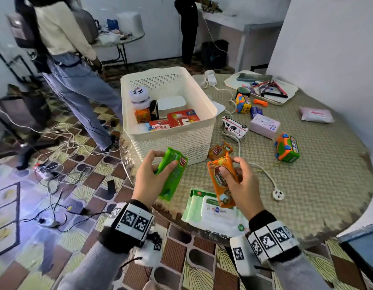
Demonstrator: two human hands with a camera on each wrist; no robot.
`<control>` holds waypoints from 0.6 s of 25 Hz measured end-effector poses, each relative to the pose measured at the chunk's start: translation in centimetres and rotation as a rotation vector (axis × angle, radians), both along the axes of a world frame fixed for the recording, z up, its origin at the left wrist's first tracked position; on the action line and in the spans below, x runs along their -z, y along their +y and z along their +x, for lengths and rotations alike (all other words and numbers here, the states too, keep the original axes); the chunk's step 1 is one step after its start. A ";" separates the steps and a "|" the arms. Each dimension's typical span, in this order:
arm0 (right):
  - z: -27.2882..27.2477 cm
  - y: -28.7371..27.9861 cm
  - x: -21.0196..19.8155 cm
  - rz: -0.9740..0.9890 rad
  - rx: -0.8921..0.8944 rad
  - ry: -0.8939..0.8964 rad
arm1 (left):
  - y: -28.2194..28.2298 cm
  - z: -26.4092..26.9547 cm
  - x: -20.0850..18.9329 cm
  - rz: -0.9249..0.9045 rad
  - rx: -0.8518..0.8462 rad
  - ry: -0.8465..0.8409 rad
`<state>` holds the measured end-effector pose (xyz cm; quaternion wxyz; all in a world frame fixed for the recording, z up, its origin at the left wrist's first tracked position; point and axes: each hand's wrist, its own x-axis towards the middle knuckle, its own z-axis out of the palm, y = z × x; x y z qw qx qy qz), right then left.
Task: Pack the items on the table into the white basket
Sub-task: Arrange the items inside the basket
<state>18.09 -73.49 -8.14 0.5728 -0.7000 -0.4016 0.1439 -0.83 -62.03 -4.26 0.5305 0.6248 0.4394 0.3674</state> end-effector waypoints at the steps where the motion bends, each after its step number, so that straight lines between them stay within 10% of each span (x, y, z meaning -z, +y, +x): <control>1: -0.8 1.4 -0.4 0.011 0.001 -0.005 | 1.3 -0.7 -0.4 0.005 -0.003 -0.013; 15: -7.4 16.9 -5.9 0.134 0.092 -0.120 | 17.3 -3.9 -4.7 0.089 0.071 -0.050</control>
